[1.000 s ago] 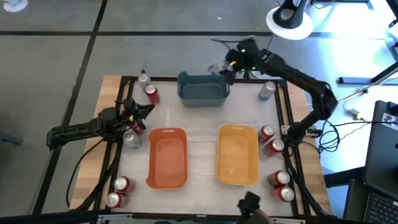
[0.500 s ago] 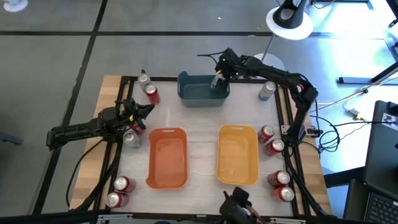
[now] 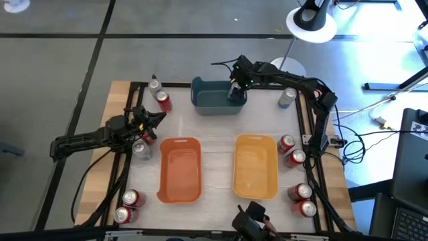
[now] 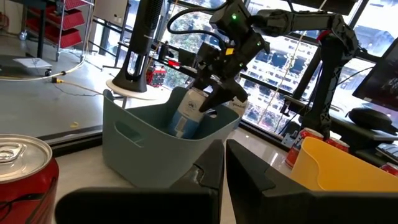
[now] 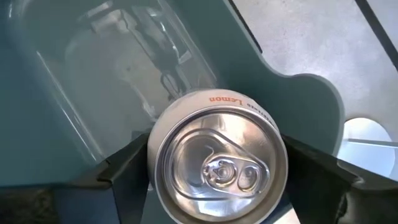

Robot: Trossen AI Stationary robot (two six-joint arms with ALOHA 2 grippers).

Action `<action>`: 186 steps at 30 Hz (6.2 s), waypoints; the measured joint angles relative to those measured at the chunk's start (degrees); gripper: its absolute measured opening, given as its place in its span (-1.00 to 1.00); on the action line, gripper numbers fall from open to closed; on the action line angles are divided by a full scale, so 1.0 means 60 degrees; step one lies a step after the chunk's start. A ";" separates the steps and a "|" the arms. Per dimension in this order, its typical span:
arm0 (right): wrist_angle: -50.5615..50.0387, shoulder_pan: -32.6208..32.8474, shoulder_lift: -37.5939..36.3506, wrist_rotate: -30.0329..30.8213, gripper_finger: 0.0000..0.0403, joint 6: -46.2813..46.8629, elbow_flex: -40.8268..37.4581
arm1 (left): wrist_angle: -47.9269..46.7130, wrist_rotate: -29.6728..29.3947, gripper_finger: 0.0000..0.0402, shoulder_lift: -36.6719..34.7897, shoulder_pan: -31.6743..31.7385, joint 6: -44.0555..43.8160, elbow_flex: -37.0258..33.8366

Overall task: Sort soda cans
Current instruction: Put the top right blue-white soda can into the green bin

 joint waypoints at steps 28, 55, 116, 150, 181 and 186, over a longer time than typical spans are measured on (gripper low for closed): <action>-0.1378 0.0004 -0.1572 0.0425 0.76 0.0290 0.0743 | 0.0004 0.0004 -0.95 0.0003 0.0000 -0.0457 0.0000; -0.4477 -0.3047 -0.4576 0.1854 0.76 0.1777 -0.1864 | 0.0004 0.0004 -0.95 0.0000 -0.0001 -0.0215 0.0000; -0.4312 -0.3496 -0.2333 0.1463 0.40 0.0808 -0.3048 | 0.0401 0.0005 -0.95 0.0001 -0.0002 -0.0430 0.0000; -0.2080 0.1186 -0.2397 -0.1524 0.40 0.0732 0.1595 | 0.0556 -0.0168 -0.95 0.0000 0.0000 -0.0850 0.0000; -0.4620 0.1501 0.0696 0.0674 0.40 0.0561 0.3116 | 0.0523 -0.0175 -0.95 0.0003 -0.0002 -0.0306 0.0001; -0.4224 0.1497 0.0723 0.0678 0.40 0.0557 0.2558 | 0.0528 -0.0175 -0.95 0.0003 -0.0003 -0.0313 0.0003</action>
